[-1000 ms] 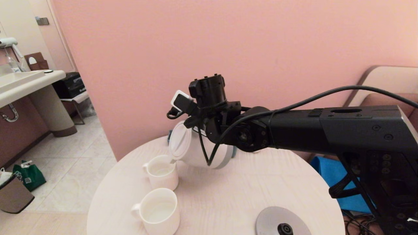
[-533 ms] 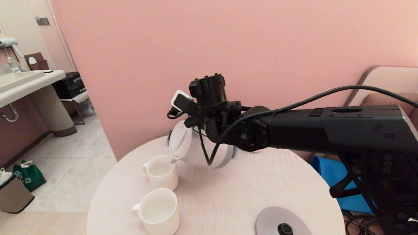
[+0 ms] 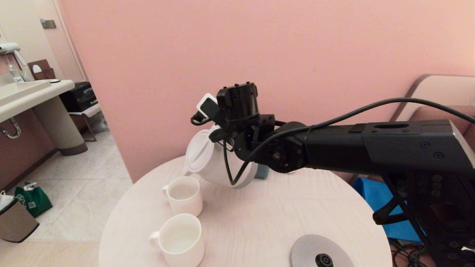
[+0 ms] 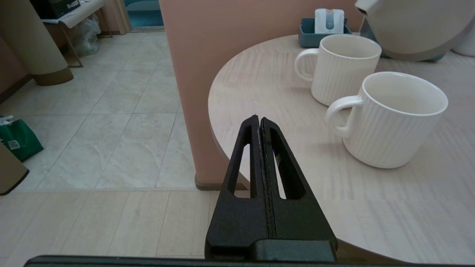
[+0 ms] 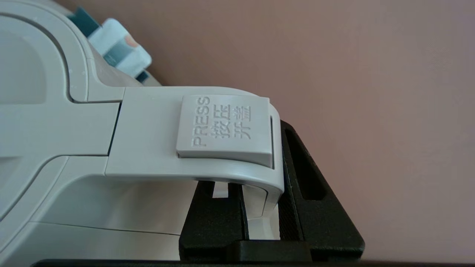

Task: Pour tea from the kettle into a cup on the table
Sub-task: Pour water into the cup, then pour water into another cup

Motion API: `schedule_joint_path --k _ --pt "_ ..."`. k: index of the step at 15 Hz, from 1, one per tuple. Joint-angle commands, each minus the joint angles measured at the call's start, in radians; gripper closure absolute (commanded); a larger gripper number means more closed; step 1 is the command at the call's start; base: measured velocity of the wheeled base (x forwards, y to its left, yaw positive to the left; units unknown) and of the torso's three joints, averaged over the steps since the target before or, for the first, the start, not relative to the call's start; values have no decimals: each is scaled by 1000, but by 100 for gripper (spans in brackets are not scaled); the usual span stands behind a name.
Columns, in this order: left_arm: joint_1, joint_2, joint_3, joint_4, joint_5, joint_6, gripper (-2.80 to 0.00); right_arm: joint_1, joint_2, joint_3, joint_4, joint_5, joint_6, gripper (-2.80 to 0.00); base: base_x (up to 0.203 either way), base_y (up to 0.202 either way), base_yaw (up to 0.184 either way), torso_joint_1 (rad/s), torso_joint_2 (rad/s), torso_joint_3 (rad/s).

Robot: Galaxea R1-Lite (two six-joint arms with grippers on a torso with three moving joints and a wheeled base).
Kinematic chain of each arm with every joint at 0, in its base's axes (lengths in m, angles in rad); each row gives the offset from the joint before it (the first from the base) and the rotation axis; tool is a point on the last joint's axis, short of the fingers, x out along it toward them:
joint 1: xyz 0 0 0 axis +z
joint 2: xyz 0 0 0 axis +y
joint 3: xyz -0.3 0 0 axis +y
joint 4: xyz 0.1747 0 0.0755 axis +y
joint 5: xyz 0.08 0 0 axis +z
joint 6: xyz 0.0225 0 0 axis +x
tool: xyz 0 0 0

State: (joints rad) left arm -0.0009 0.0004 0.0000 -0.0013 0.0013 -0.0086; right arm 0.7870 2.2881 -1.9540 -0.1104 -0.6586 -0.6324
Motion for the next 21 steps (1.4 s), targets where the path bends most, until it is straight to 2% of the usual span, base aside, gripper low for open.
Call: schedule_joint_path --k 1,6,10,11,15,17,21 --pt "-1 1 0 0 0 -1 0 -9 -3 6 -1 -5 71 0 0 0 0 0 0 0" --pt "1 0 0 0 0 -1 0 -29 -26 82 2 -7 305 0 0 0 0 0 0 0" --pt "0 0 0 0 0 -1 0 -54 -67 150 4 -2 546 0 0 0 0 0 0 0" --pt "0 1 0 0 0 -1 0 -66 -87 166 6 4 582 0 0 0 0 0 0 0" --pt "-1 0 0 0 0 -1 0 -94 -192 267 8 24 603 0 0 0 0 0 0 0" --pt "1 1 0 0 0 -1 0 -94 -258 369 7 39 603 0 0 0 0 0 0 0" --pt "1 0 0 0 0 -1 0 -52 -365 519 2 51 605 0 0 0 0 0 0 0"
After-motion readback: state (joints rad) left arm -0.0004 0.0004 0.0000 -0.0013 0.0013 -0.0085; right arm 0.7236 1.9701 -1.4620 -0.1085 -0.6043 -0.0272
